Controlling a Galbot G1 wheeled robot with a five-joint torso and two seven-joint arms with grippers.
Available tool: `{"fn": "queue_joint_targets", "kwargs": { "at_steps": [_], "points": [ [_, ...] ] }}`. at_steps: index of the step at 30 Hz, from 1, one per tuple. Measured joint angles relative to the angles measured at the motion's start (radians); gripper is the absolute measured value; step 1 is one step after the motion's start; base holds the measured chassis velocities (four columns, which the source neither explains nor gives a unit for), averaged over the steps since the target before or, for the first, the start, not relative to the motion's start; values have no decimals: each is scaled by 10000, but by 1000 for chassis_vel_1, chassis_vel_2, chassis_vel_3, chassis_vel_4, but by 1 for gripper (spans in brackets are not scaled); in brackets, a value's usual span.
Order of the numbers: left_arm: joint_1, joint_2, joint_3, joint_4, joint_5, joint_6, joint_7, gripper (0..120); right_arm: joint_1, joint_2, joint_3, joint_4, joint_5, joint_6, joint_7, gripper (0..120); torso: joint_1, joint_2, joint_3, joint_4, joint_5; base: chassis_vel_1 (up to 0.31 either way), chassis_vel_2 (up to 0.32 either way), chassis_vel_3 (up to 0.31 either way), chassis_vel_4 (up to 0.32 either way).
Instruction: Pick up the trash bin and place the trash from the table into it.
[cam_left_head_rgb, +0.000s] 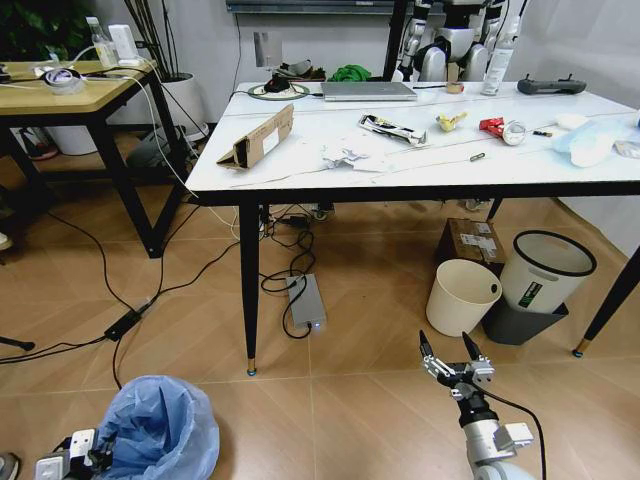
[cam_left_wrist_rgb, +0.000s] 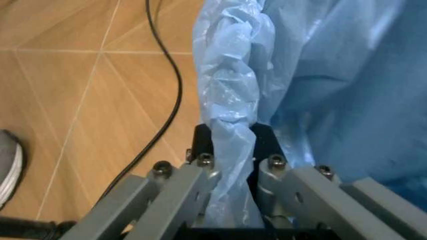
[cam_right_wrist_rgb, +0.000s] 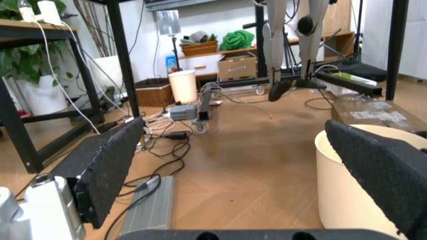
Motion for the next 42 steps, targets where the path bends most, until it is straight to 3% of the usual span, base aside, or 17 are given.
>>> {"fn": "queue_joint_targets", "kwargs": {
  "at_steps": [9,16,22,23,28,35,42],
  "points": [
    [478,-137,-13,-491,-815,-600,1561,0,-12,0,-4,6,-38,0,0,100,1,-1,2,1,-22,0,0,0,0],
    [1636,183,542,-2225,-2379,-1243,2010,0,-27,-8,-80,44,-158,-27,0,100,2,-1,2,-2,-12,0,0,0,0],
    [2922,645,1104,-4851,-3296,-995,1121,0,-105,-47,-143,111,-276,-76,13,100,2,0,1,-1,-5,0,0,0,0],
    [2922,645,1104,-4851,-3296,-995,1121,0,-105,-47,-143,111,-276,-76,13,100,2,0,1,-1,-5,0,0,0,0],
    [3459,871,1375,-6602,-4429,-308,-193,0,-189,-138,-109,159,-299,-111,31,100,2,0,1,-1,-5,0,0,0,0],
    [3719,937,1634,-7913,-5054,378,-1635,0,-360,-214,-17,208,-323,-113,36,100,15,50,36,-2,-9,0,0,0,0],
    [3749,723,1749,-8195,-4939,373,-1700,0,-489,-160,6,313,-365,-108,38,100,94,297,204,-1,-8,0,0,0,0]
  ]
}}
